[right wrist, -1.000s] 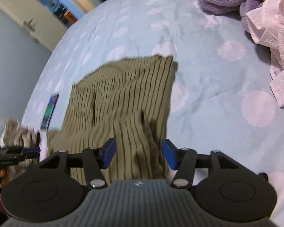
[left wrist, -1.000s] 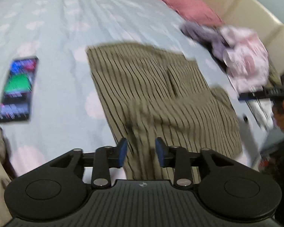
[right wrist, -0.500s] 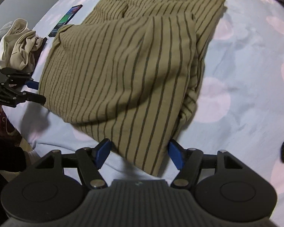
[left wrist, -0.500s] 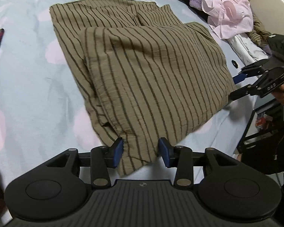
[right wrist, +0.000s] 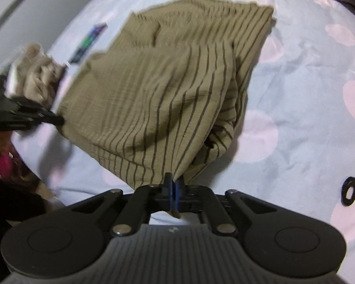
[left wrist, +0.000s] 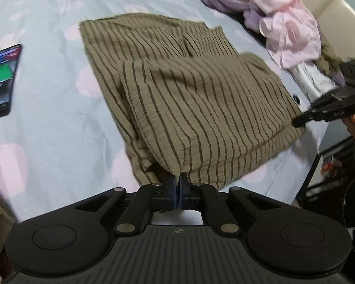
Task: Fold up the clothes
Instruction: 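Press and smooth the folded shirt with both open grippers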
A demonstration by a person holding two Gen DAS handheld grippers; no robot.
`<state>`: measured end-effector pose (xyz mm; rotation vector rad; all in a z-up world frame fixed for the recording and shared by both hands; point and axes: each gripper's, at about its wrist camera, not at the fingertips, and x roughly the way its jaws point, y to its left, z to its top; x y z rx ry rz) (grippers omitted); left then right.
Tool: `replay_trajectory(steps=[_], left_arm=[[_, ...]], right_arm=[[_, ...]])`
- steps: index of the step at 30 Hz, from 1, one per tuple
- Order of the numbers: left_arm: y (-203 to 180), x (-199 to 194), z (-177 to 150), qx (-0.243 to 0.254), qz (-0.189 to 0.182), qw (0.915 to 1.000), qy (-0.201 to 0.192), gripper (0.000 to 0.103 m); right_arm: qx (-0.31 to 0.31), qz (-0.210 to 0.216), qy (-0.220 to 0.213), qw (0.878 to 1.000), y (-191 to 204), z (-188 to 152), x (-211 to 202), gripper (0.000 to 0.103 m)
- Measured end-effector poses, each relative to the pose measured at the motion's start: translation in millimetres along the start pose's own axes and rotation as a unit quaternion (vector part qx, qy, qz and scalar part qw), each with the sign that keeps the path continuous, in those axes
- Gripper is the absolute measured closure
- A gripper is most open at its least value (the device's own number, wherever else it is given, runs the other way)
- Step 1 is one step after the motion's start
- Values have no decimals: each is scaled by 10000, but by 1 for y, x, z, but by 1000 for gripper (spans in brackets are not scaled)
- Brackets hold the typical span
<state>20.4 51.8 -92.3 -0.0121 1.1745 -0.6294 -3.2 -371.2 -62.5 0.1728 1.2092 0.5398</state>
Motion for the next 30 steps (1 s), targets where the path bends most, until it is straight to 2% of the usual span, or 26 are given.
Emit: replay_trajectory(steps=[3,4,5,6,8,15,30], left_arm=[[4,3,-6,-21,141,9998,117,96],[5,5,-8,-15,199,9997,157,94],[6,6,-11,-9,256,9995,196,90],[6,6,-12,-8,283,9994,195,86],[6,3,-13,-9,302,9994,147,85],[2,-6,-18,22,284,9996,21,77],[-4,0,-19,55,284,9995,100,75]], right_arm=[[-96,-141,-17,9999,3,-1,-1,100],[-134,-198,-16,9997,4,-1,-1,96],[-172,-256,-14,9995,6,-1,-1,89],[-210,-313,-12,9993,7,-2,-1,76],[-287,-428,-8,9987,10,-3,0,57],[-553,-830,5,9950,19,-5,1,57],[-614,-914,17,9939,21,-5,5,53]])
